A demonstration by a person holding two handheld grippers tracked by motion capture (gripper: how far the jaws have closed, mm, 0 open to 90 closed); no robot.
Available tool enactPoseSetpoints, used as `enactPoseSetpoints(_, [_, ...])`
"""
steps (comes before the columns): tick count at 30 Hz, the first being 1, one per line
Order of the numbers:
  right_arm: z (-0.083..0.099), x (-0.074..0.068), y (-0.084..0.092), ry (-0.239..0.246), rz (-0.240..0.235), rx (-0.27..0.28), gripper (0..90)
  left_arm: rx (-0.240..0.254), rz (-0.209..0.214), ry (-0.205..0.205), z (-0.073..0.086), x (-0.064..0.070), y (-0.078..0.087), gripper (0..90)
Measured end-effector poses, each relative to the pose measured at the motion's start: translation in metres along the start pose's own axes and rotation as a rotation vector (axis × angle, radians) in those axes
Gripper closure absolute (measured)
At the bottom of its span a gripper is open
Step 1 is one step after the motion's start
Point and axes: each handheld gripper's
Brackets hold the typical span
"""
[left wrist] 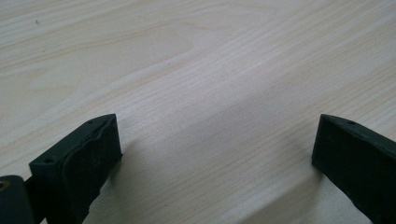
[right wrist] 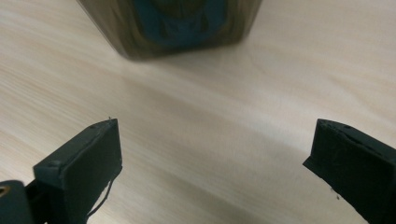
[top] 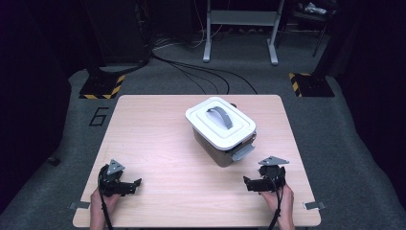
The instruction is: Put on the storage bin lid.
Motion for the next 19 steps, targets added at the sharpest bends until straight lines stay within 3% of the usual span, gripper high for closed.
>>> enactPoseSetpoints(9, [0.028, 0.000, -0.021, -0.015, 0.028, -0.010, 1.6, -0.001, 0.000, 0.001, 0.000, 0.000, 0.000, 1.3])
enactPoseSetpoints(11, [0.032, 0.000, -0.022, -0.002, 0.055, 0.017, 0.4, -0.002, 0.001, 0.002, 0.000, 0.000, 0.000, 1.3])
enactPoseSetpoints(13, [0.035, 0.001, -0.023, -0.010, 0.054, 0.044, 0.0, -0.001, 0.000, 0.001, 0.000, 0.000, 0.000, 1.3])
enactPoseSetpoints(19, [0.035, 0.004, -0.024, 0.014, 0.039, 0.049, 0.0, -0.003, 0.007, -0.007, 0.000, 0.001, 0.000, 1.4])
Point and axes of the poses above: each handheld gripper's, and its own axes: y roughly backward along the jaws, z roughly out of its underside, x roughly to its right, and after that the axes turned 10 degrees about z, right-handed
